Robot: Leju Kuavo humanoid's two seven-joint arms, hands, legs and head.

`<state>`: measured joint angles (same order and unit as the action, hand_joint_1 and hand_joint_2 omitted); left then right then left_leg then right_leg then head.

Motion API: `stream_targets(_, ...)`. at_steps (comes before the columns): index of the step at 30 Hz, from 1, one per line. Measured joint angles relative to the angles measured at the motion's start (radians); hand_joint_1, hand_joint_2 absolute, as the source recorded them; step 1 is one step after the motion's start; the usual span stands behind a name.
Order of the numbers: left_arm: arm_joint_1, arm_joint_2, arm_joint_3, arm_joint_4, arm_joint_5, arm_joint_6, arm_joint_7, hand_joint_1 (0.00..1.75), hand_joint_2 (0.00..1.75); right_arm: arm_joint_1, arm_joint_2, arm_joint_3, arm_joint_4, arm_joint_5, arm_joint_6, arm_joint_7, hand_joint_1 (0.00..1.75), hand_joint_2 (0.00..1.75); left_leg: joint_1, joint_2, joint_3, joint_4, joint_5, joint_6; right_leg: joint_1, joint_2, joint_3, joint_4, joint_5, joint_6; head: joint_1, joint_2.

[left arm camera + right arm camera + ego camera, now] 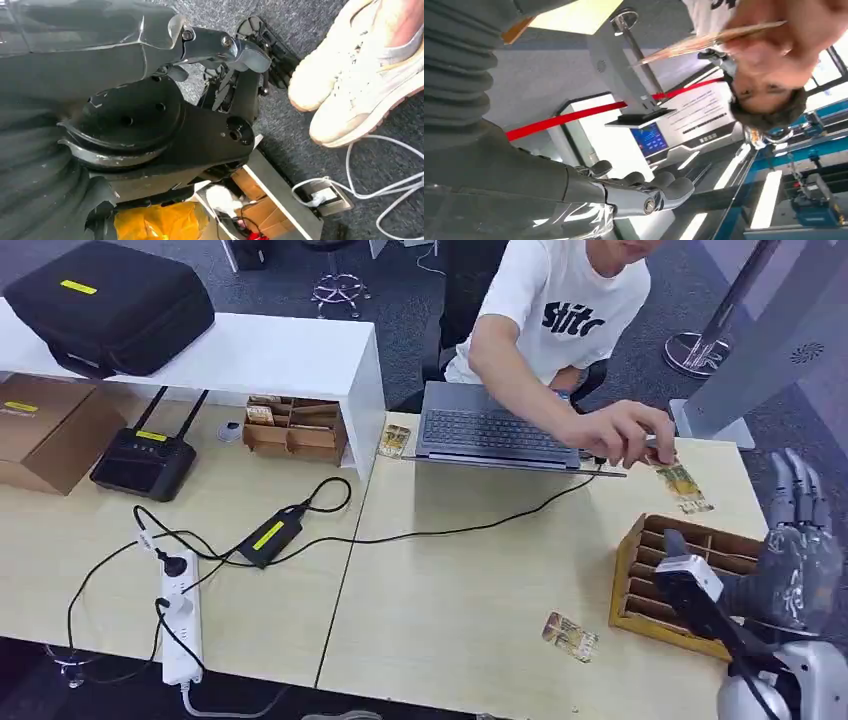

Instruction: Pass the card to the sensor for recognition and then transmit it.

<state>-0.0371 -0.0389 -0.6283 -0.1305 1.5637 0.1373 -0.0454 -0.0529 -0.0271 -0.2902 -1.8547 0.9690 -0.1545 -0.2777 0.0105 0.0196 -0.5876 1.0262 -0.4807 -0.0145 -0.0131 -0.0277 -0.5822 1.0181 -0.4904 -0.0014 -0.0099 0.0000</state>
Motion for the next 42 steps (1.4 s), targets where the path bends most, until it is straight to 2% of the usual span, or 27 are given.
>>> stream_targets(3, -0.002, 0.005, -0.012, 0.000, -0.004, -0.003, 0.008, 0.00, 1.75, -0.069, -0.011, 0.049, 0.057, 0.054, 0.022, 0.049, 0.00, 0.00, 0.000, 0.002, 0.000, 0.000, 0.000, 0.000, 0.000, 0.003, 0.000, 0.000, 0.001, 0.000, 0.000, 0.000)
stream_targets(7, -0.004, 0.015, -0.037, 0.000, -0.011, -0.011, 0.022, 0.00, 1.75, -0.213, -0.019, 0.113, 0.203, 0.131, 0.021, 0.132, 0.00, 0.00, 0.000, 0.004, 0.002, 0.000, 0.001, 0.000, 0.000, 0.004, 0.000, 0.000, 0.002, -0.001, 0.000, 0.000)
stream_targets(12, -0.010, 0.024, -0.061, 0.000, -0.011, -0.012, 0.031, 0.00, 1.75, -0.337, -0.019, 0.161, 0.353, 0.161, 0.015, 0.157, 0.00, 0.00, 0.000, 0.004, 0.003, 0.000, 0.002, -0.001, 0.000, 0.005, 0.000, 0.001, 0.003, -0.002, 0.000, 0.000)
stream_targets(13, -0.010, 0.025, -0.065, 0.000, -0.011, -0.012, 0.031, 0.00, 1.75, -0.346, -0.019, 0.165, 0.366, 0.161, 0.014, 0.157, 1.54, 1.75, 0.000, 0.003, 0.002, 0.000, 0.003, -0.002, 0.000, 0.003, 0.000, 0.001, 0.003, -0.002, 0.000, 0.000)
stream_targets(14, -0.010, 0.025, -0.068, 0.000, -0.011, -0.012, 0.032, 0.00, 1.75, -0.353, -0.018, 0.170, 0.375, 0.161, 0.010, 0.156, 1.75, 1.75, 0.000, 0.002, 0.002, 0.000, 0.003, -0.002, 0.000, 0.002, 0.000, 0.001, 0.003, -0.002, 0.000, 0.000)
stream_targets(22, -0.011, 0.029, -0.079, 0.000, -0.002, -0.013, 0.035, 0.00, 1.75, -0.368, -0.015, 0.197, 0.400, 0.172, -0.022, 0.130, 1.75, 1.75, 0.000, 0.000, 0.000, 0.000, 0.003, -0.001, 0.000, 0.001, -0.001, 0.000, 0.003, -0.002, 0.000, 0.000)
stream_targets(42, -0.011, 0.034, -0.096, 0.000, 0.006, -0.011, 0.036, 0.00, 1.75, -0.339, -0.015, 0.196, 0.376, 0.144, -0.035, 0.087, 1.75, 1.75, 0.000, 0.000, 0.001, 0.000, 0.003, -0.001, 0.000, 0.001, -0.001, 0.000, 0.003, -0.002, 0.000, 0.000)
